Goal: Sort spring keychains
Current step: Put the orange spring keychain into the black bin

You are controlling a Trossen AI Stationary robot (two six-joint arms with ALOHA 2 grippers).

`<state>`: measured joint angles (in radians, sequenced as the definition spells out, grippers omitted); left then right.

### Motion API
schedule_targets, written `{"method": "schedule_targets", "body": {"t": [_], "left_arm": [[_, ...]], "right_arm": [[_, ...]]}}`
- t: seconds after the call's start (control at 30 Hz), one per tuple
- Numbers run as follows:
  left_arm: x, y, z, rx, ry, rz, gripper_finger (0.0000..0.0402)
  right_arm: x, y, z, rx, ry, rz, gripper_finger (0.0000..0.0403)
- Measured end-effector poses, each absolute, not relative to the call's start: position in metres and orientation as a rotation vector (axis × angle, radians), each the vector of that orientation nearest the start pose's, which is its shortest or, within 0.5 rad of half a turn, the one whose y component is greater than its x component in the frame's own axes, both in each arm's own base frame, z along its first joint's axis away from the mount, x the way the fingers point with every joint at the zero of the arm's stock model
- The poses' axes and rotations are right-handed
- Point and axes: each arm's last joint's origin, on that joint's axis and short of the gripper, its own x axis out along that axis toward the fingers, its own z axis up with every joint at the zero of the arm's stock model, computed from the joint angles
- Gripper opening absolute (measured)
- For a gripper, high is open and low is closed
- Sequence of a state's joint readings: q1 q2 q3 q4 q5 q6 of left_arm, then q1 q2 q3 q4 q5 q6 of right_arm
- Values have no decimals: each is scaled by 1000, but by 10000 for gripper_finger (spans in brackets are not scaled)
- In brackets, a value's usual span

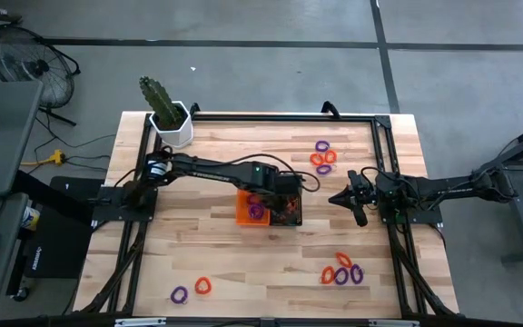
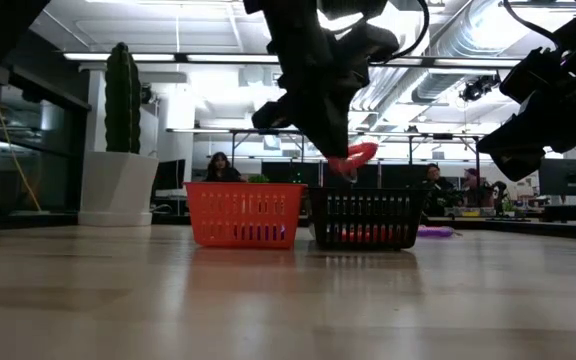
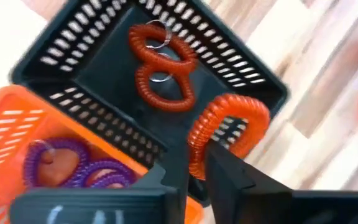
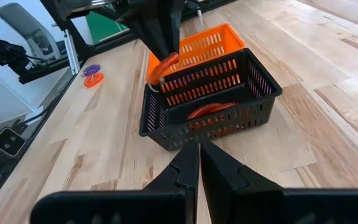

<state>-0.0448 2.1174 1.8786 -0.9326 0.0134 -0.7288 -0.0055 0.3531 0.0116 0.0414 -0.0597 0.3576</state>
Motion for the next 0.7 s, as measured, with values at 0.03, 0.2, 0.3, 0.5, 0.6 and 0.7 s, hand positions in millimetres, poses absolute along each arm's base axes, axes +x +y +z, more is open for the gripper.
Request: {"method": "schedule_targets", "body": {"t": [0.03,0.2,0.3,0.5,0.6,0.7], "left_arm": [[446,-20,240,-614,1136,387,58],[443,-18,239,-577,1154,413,124],[442,-17,239,-584,1177,404,153],[436,-21,237,-579,1239,404,165],[428,-26,243,-564,1271,426,165],[420,-31,254,-575,1268,459,165]], "right_arm": [[116,1,141,365,306,-1,12],[116,1,141,365,306,-1,12],[116,1,141,365,306,-1,12],[116,1,141,365,306,-1,12],[116,1,141,365,306,-1,12],[116,1,141,365,306,0,12]]}}
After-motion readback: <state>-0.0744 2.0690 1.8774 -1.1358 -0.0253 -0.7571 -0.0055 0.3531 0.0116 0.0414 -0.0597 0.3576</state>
